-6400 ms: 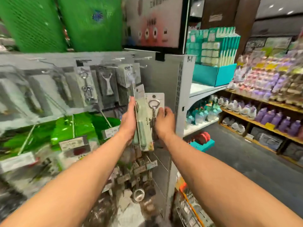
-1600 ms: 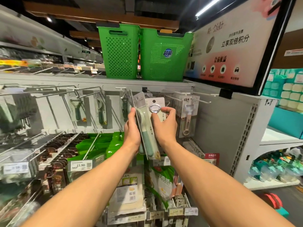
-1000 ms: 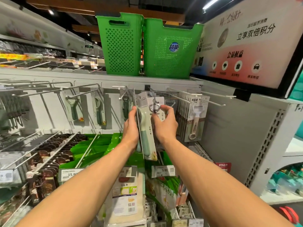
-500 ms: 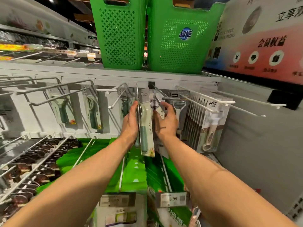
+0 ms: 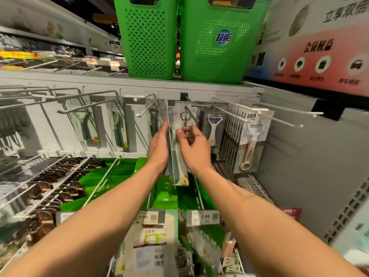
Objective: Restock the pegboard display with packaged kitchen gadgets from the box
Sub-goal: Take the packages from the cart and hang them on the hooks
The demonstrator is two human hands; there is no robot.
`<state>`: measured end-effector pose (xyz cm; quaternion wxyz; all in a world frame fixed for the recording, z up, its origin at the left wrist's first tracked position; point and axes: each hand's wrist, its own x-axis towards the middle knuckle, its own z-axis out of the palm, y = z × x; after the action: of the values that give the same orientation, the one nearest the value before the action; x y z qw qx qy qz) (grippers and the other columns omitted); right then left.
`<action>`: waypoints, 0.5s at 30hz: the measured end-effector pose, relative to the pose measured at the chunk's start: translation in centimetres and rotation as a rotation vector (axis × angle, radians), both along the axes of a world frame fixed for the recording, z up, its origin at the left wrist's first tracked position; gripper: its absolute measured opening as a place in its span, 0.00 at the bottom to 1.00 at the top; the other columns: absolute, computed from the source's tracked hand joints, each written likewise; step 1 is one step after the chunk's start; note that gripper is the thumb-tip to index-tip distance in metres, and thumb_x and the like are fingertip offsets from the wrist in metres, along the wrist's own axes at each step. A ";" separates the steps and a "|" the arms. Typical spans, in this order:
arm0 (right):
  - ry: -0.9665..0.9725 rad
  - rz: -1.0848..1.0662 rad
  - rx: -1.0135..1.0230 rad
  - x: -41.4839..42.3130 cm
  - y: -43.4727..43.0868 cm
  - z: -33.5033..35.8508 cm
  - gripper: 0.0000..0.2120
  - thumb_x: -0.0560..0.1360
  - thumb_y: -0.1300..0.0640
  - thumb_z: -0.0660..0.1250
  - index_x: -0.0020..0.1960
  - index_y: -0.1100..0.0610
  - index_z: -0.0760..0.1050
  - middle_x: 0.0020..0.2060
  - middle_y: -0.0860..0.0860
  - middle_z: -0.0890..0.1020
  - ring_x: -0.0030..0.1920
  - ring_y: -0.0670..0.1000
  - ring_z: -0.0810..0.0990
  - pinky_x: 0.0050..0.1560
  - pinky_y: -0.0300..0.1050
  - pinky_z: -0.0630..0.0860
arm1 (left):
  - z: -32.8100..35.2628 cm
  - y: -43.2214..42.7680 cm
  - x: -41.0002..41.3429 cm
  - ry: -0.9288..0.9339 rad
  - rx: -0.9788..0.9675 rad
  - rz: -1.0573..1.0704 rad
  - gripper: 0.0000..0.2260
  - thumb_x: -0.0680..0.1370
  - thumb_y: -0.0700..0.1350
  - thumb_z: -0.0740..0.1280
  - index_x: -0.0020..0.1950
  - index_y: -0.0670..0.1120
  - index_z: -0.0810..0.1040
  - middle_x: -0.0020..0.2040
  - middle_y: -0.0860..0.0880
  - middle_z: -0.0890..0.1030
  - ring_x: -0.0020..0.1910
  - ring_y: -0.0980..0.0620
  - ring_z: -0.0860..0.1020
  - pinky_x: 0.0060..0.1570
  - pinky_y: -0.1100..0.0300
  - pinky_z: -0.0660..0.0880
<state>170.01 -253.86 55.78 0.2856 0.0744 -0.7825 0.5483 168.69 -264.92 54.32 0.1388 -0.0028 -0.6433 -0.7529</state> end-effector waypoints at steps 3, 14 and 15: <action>0.009 0.007 0.006 3.9 -0.1 -0.2 0.06 0.83 0.50 0.65 0.55 0.50 0.78 0.42 0.44 0.83 0.41 0.37 0.80 0.45 0.35 0.76 | -0.1 0.3 3.5 0.005 -0.031 0.005 0.41 0.65 0.85 0.61 0.68 0.61 0.81 0.66 0.57 0.83 0.69 0.53 0.79 0.76 0.46 0.68; -0.026 -0.101 -0.149 14.1 -1.9 0.3 0.08 0.86 0.54 0.54 0.59 0.55 0.69 0.41 0.49 0.78 0.40 0.46 0.75 0.42 0.46 0.65 | 1.4 -0.9 14.0 -0.060 -0.023 -0.014 0.37 0.70 0.78 0.60 0.62 0.52 0.86 0.56 0.49 0.88 0.60 0.45 0.84 0.70 0.44 0.74; -0.025 -0.107 -0.159 14.8 -2.3 0.5 0.07 0.86 0.54 0.54 0.59 0.55 0.69 0.42 0.50 0.78 0.40 0.47 0.75 0.43 0.46 0.65 | 2.0 -1.2 15.3 -0.037 -0.033 -0.011 0.34 0.73 0.75 0.60 0.63 0.52 0.85 0.58 0.50 0.87 0.61 0.47 0.83 0.71 0.45 0.74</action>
<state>184.77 -256.18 56.27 0.3095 0.0027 -0.7428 0.5936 184.03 -266.15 56.34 0.1229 0.0052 -0.6579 -0.7430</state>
